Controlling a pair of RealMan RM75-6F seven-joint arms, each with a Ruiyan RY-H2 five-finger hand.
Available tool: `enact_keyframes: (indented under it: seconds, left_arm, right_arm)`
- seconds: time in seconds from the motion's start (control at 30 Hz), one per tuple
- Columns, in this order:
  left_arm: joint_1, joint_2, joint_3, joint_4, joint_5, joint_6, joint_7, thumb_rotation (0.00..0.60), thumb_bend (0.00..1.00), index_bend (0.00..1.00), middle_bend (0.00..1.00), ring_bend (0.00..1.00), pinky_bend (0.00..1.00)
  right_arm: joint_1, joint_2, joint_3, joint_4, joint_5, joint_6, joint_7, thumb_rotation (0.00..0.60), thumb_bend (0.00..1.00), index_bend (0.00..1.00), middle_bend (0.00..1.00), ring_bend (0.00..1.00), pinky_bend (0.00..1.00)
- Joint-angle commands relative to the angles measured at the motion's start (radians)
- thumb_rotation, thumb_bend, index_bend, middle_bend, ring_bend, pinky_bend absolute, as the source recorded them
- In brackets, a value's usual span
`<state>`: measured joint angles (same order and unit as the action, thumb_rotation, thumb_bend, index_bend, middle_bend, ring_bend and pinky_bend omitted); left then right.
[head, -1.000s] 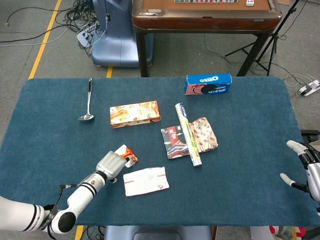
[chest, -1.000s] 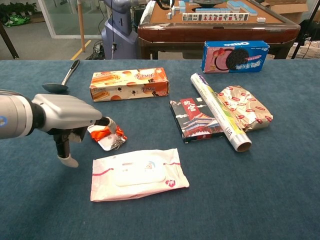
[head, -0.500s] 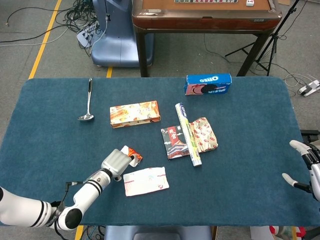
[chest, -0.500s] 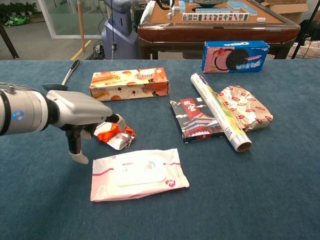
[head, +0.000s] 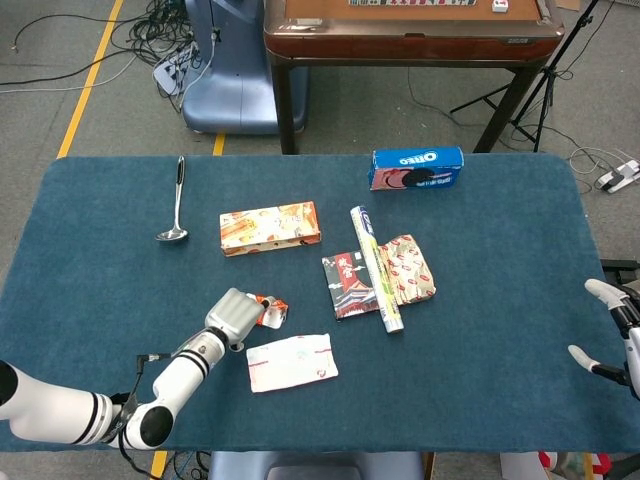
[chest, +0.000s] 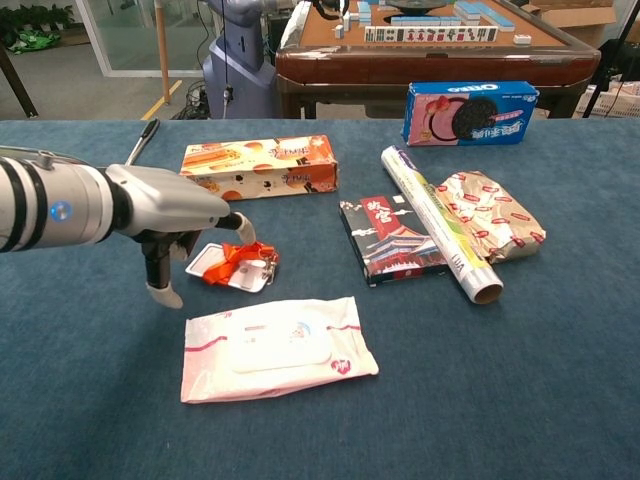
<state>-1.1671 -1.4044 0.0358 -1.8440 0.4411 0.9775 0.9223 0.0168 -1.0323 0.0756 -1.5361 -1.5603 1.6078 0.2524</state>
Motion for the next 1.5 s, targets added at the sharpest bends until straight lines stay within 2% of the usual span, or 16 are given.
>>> enact_keyframes:
  seconds: [0.03,0.37,0.6,1.5]
  left_arm:
    - [-0.005,-0.001,-0.001,0.006,-0.006,-0.002,-0.006,0.6,0.2,0.13,1.0,0.95,1.0]
    - [0.001,0.046,0.026,-0.055,0.019,0.013,-0.018,0.6,0.2,0.2,1.0,0.95,1.0]
    - [0.013,0.083,0.052,-0.113,0.058,0.026,-0.028,0.6,0.2,0.21,1.0,0.95,1.0]
    - [-0.047,-0.009,0.056,-0.019,-0.059,0.013,0.01,0.6,0.2,0.19,1.0,0.95,1.0]
  right_arm:
    - [-0.001,0.0,0.001,0.0,0.001,0.002,0.002,0.6,0.06,0.2,0.23,0.16,0.27]
    - [-0.001,0.002,0.002,0.001,0.003,0.0,0.008,0.6,0.06,0.2,0.23,0.16,0.27]
    - [-0.001,0.0,0.001,-0.001,0.0,0.0,0.0,0.6,0.06,0.2,0.23,0.16,0.27]
    - [-0.005,0.006,0.004,0.005,0.002,0.006,0.023,0.6,0.06,0.2,0.23,0.16,0.27]
